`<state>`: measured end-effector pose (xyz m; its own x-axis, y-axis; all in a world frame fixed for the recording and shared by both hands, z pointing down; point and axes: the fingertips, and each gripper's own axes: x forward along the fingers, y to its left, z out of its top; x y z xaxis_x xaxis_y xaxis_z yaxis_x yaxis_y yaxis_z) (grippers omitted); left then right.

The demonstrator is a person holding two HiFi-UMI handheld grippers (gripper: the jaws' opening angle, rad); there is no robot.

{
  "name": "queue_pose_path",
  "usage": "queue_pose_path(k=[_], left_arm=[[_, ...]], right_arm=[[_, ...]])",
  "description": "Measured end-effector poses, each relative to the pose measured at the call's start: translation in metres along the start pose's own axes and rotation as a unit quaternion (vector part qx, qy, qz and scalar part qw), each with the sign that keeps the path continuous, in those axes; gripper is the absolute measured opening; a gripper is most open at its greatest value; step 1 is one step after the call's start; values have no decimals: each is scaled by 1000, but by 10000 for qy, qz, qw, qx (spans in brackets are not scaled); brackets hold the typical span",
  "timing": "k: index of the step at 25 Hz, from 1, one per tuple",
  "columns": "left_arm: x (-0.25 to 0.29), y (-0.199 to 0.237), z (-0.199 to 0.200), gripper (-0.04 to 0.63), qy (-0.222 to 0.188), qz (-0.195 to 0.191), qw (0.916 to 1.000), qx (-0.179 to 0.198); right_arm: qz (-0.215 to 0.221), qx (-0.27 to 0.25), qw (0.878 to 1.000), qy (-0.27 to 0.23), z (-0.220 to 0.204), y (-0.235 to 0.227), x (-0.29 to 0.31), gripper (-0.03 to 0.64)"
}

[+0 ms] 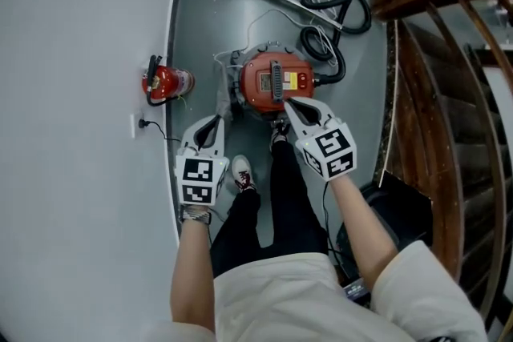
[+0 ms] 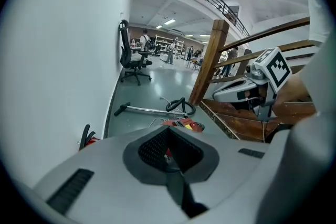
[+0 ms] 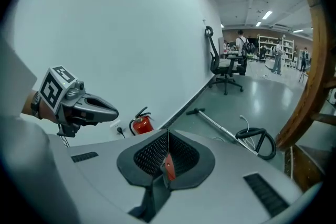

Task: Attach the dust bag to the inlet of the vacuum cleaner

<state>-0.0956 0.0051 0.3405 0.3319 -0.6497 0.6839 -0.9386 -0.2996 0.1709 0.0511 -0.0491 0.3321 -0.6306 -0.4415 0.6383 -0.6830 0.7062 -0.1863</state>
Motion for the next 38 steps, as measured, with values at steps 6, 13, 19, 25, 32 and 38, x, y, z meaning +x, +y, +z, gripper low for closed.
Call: queue_pose_path(k=[6,13,19,25,32,38], left_arm=[[-41,-12,36,2,-251,3,9995,170],[-79,-18,81,0,-438,-58,9964,725],[-108,-21,119,0,-708,-100,9908,1152],[-149,-34,152,0,-1131,-128,9831,1433],[-191,-56,199,0,-1516,-170,9710,1839],[-230,-75,233,0,-1913,-231,9618,1945]], right_arm=[[-89,-437,9985,-316,52,22,-44,29],[-112,-909,9947,-464,93,39,-86,29],[-176,-954,9926,-737,131,42,-120,29],[-238,-1031,9890,-1034,165,62,-151,28],[-382,-1152,9830,-1375,201,77,-202,28],[-458,-1259,9782,-1587,223,92,-234,28]])
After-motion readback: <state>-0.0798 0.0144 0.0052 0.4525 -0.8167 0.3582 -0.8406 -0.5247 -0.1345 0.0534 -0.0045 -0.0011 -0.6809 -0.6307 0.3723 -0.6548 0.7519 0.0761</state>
